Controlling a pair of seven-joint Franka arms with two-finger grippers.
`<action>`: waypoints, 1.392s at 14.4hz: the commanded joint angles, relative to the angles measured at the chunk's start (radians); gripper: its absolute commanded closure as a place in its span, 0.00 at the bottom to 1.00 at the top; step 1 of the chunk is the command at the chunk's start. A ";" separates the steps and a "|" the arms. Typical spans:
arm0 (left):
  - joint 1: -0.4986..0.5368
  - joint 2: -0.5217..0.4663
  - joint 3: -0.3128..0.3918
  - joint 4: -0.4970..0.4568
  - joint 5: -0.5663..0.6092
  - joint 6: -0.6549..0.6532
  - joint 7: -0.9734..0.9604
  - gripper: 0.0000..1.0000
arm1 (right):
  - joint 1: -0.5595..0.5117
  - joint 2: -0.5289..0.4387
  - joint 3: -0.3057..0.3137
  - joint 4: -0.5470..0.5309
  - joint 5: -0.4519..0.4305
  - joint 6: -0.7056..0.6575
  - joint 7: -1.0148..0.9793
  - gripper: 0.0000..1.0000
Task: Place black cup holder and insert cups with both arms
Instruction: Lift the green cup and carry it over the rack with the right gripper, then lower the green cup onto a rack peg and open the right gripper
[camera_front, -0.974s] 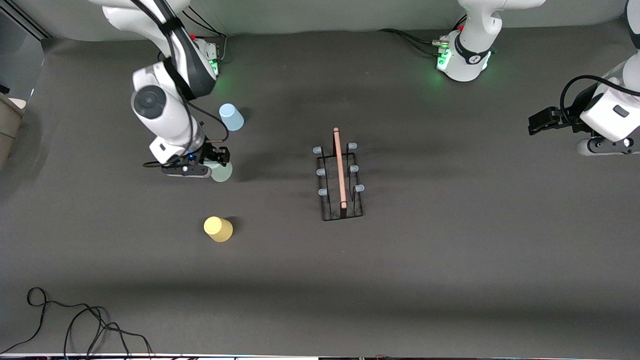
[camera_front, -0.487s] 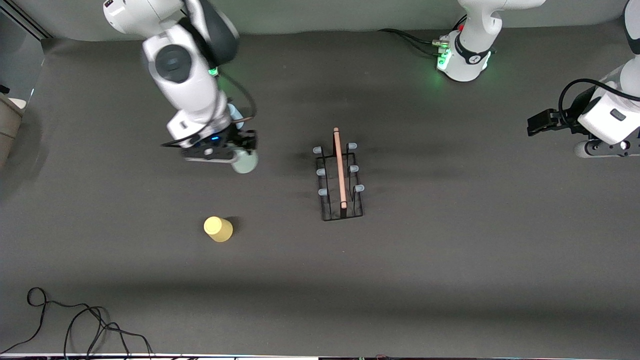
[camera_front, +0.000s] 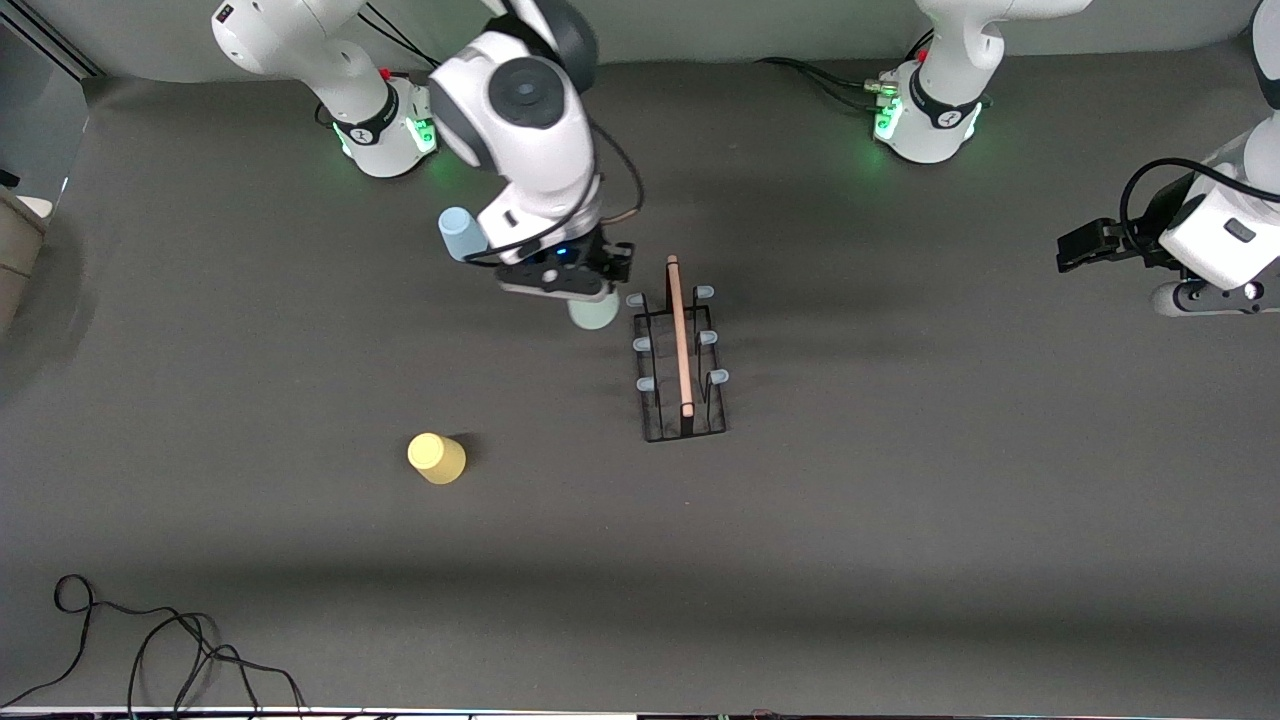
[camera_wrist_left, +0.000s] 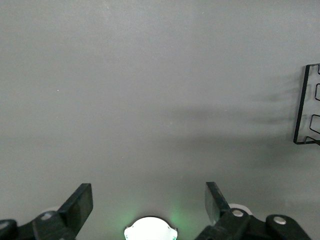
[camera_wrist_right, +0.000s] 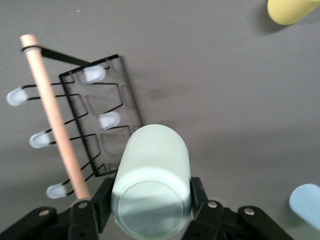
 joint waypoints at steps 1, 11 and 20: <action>-0.003 -0.010 0.006 -0.008 -0.003 0.006 0.015 0.00 | 0.041 0.068 -0.011 0.099 0.001 -0.034 0.078 0.72; -0.003 -0.010 0.006 -0.008 -0.003 0.006 0.016 0.00 | 0.052 0.179 -0.009 0.131 0.007 -0.026 0.118 0.72; -0.003 -0.010 0.006 -0.008 -0.003 0.006 0.016 0.00 | 0.049 0.216 -0.011 0.133 0.048 0.009 0.113 0.00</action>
